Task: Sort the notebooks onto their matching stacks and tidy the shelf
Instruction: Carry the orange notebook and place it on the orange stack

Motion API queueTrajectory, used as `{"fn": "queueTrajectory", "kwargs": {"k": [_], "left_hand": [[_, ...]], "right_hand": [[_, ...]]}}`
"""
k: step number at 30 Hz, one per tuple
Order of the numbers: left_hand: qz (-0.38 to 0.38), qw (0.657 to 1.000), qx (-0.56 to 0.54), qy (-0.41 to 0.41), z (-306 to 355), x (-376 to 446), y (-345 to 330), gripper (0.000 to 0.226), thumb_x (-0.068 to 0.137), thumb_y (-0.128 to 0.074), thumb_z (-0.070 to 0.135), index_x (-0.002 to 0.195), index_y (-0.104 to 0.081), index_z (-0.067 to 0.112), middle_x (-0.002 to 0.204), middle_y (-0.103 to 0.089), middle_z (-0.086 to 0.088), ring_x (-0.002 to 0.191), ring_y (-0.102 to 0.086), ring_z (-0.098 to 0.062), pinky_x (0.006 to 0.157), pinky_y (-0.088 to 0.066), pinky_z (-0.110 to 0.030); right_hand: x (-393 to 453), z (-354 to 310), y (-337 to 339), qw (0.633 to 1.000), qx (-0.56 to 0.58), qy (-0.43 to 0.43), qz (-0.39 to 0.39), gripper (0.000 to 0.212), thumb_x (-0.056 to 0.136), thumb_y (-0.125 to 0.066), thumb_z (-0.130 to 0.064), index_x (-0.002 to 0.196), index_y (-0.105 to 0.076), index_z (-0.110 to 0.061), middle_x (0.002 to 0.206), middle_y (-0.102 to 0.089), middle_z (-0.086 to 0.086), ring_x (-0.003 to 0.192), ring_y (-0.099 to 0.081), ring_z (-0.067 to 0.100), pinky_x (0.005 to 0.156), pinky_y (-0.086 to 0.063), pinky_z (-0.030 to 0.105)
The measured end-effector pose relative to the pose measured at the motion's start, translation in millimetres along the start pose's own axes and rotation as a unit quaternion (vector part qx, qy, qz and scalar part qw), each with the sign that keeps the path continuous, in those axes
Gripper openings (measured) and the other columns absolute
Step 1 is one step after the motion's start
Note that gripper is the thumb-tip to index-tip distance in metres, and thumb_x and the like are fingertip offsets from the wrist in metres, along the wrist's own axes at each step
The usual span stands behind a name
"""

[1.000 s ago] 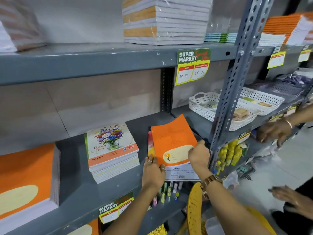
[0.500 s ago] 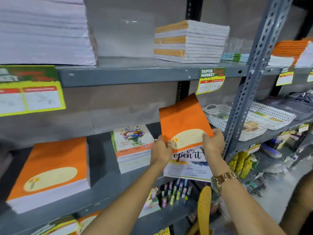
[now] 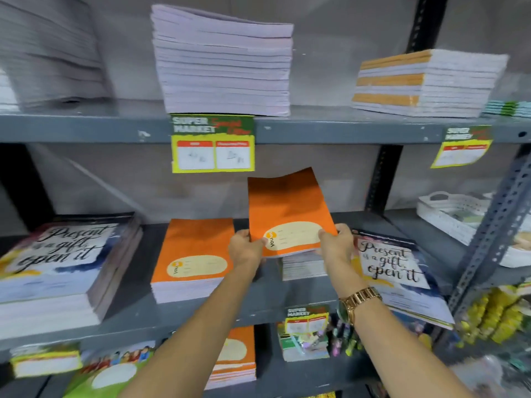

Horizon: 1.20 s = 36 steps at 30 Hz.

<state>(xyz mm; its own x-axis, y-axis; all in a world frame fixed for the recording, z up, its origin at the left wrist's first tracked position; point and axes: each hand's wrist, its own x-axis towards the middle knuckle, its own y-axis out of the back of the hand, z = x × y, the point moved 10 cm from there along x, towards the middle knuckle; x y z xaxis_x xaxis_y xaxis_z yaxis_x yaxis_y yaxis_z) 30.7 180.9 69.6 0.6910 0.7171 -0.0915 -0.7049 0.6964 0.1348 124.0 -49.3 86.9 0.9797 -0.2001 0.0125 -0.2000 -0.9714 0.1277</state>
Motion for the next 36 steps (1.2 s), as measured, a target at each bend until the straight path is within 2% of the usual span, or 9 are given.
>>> {"fn": "queueTrajectory", "kwargs": {"k": [4,7,10,15,17,20,25,31,36], "left_hand": [[0.053,0.996,0.064,-0.033,1.2,14.7,65.5,0.025,0.079,-0.072,0.009,0.103,-0.065,0.003,0.111,-0.07,-0.016,0.097,-0.067,-0.031,0.077,-0.059,-0.039],[0.072,0.994,0.071,-0.035,-2.2,23.4,99.7,0.028,0.08,-0.071,0.008,0.106,-0.063,0.001,0.112,-0.069,-0.016,0.092,-0.068,-0.03,0.047,-0.052,-0.021],[0.098,0.989,0.106,-0.044,-6.5,29.3,130.5,0.023,0.08,-0.07,0.006,0.1,-0.065,-0.001,0.104,-0.071,-0.02,0.077,-0.066,-0.03,0.036,-0.049,-0.017],[0.134,0.98,0.144,-0.015,-27.2,40.1,170.8,0.023,0.077,-0.068,0.005,0.1,-0.068,0.001,0.099,-0.072,-0.02,0.093,-0.065,-0.037,0.083,-0.055,-0.042],[0.137,0.979,0.152,-0.008,-34.6,43.7,179.6,0.023,0.079,-0.065,0.004,0.102,-0.069,0.002,0.1,-0.071,-0.02,0.095,-0.064,-0.037,0.083,-0.051,-0.039],[0.13,0.973,0.188,-0.014,-42.4,50.6,189.1,0.02,0.083,-0.061,0.004,0.1,-0.068,0.001,0.099,-0.071,-0.022,0.093,-0.063,-0.037,0.077,-0.049,-0.036],[0.076,0.968,0.24,-0.009,-44.4,60.6,183.7,0.018,0.081,-0.066,0.008,0.098,-0.069,0.001,0.097,-0.071,-0.02,0.08,-0.063,-0.028,0.071,-0.049,-0.033],[0.07,0.942,0.329,-0.013,-44.0,58.8,183.0,0.022,0.08,-0.068,0.019,0.097,-0.069,0.005,0.101,-0.068,-0.014,0.088,-0.066,-0.03,0.075,-0.053,-0.036],[0.091,0.914,0.395,-0.018,-40.5,49.0,184.2,0.022,0.082,-0.066,0.027,0.093,-0.068,0.009,0.109,-0.062,-0.013,0.089,-0.065,-0.029,0.071,-0.048,-0.033]], "right_hand": [[-24.8,8.9,-65.2,0.997,0.029,-0.024,-0.062,0.01,0.084,-0.059,-0.002,0.085,-0.057,-0.012,0.089,-0.063,0.011,0.081,-0.059,0.028,0.076,-0.051,0.037],[-38.3,14.2,-104.0,0.992,0.055,-0.049,-0.099,0.014,0.085,-0.061,-0.002,0.099,-0.063,-0.006,0.094,-0.066,0.011,0.085,-0.062,0.027,0.079,-0.053,0.035],[-54.7,19.5,-133.7,0.986,0.061,-0.084,-0.133,0.012,0.085,-0.063,-0.002,0.079,-0.057,-0.01,0.094,-0.066,0.015,0.093,-0.065,0.034,0.086,-0.056,0.049],[-74.6,37.6,-173.1,0.978,0.049,-0.122,-0.164,0.017,0.084,-0.063,0.001,0.071,-0.057,-0.008,0.104,-0.068,0.022,0.095,-0.065,0.037,0.082,-0.057,0.052],[-81.0,46.4,-178.9,0.974,0.044,-0.141,-0.171,0.005,0.083,-0.064,0.003,0.084,-0.065,-0.002,0.107,-0.067,0.023,0.094,-0.065,0.036,0.079,-0.058,0.047],[-85.7,57.3,-178.7,0.975,-0.003,-0.139,-0.171,0.026,0.082,-0.068,0.001,0.108,-0.066,0.005,0.112,-0.068,0.022,0.098,-0.067,0.036,0.081,-0.059,0.043],[-81.5,50.2,-173.3,0.982,-0.088,-0.082,-0.149,0.02,0.079,-0.072,-0.006,0.096,-0.07,0.002,0.103,-0.072,0.021,0.09,-0.07,0.035,0.083,-0.058,0.046],[-80.8,39.0,-162.7,0.973,-0.177,-0.03,-0.148,0.018,0.079,-0.072,-0.011,0.066,-0.059,-0.012,0.083,-0.071,0.012,0.059,-0.071,0.027,0.049,-0.055,0.026],[-84.0,30.6,-164.8,0.953,-0.252,0.026,-0.167,0.01,0.08,-0.072,-0.014,0.075,-0.067,-0.007,0.086,-0.073,0.013,0.055,-0.065,0.017,0.052,-0.057,0.028]]}}
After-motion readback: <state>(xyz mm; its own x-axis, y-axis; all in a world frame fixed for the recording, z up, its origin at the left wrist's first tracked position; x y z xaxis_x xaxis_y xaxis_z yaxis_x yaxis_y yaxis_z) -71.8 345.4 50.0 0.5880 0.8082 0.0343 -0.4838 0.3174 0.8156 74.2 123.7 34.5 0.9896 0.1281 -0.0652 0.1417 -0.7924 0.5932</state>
